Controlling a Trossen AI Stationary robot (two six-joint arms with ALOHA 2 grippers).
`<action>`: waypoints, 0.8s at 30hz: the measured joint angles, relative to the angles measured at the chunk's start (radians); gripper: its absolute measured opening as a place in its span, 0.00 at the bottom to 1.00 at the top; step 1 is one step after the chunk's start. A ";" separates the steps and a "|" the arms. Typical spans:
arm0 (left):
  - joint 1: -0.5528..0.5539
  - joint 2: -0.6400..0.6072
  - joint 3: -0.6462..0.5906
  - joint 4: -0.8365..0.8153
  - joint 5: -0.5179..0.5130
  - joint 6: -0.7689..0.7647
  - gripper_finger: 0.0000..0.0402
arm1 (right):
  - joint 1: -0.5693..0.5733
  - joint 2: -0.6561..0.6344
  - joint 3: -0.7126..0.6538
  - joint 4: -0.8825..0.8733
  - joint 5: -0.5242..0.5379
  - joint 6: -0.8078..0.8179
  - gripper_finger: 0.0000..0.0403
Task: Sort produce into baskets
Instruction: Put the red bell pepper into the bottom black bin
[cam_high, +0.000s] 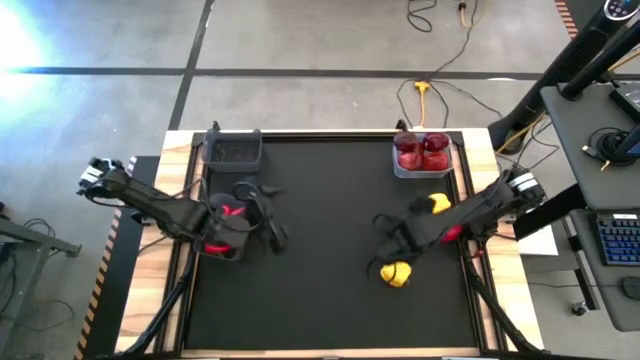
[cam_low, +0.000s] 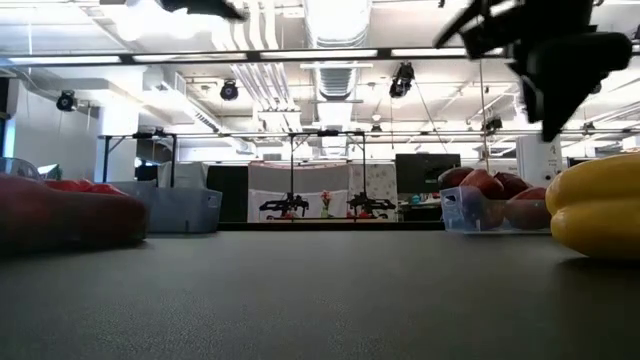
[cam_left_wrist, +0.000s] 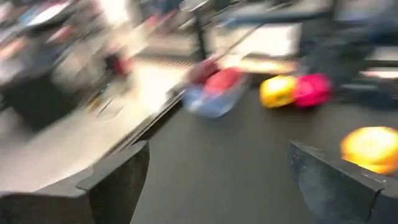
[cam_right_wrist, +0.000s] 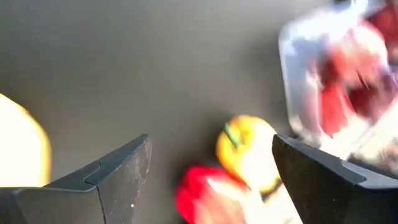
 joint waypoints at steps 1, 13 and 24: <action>0.000 0.020 -0.007 0.102 0.050 0.095 0.89 | -0.020 -0.021 -0.013 -0.038 -0.030 -0.007 0.81; 0.004 0.190 0.000 0.196 -0.012 0.292 0.89 | -0.085 -0.073 -0.292 -0.081 -0.350 -0.697 0.81; 0.003 0.148 -0.015 0.136 -0.044 0.272 0.89 | -0.109 -0.026 -0.412 -0.063 -0.316 -0.907 0.81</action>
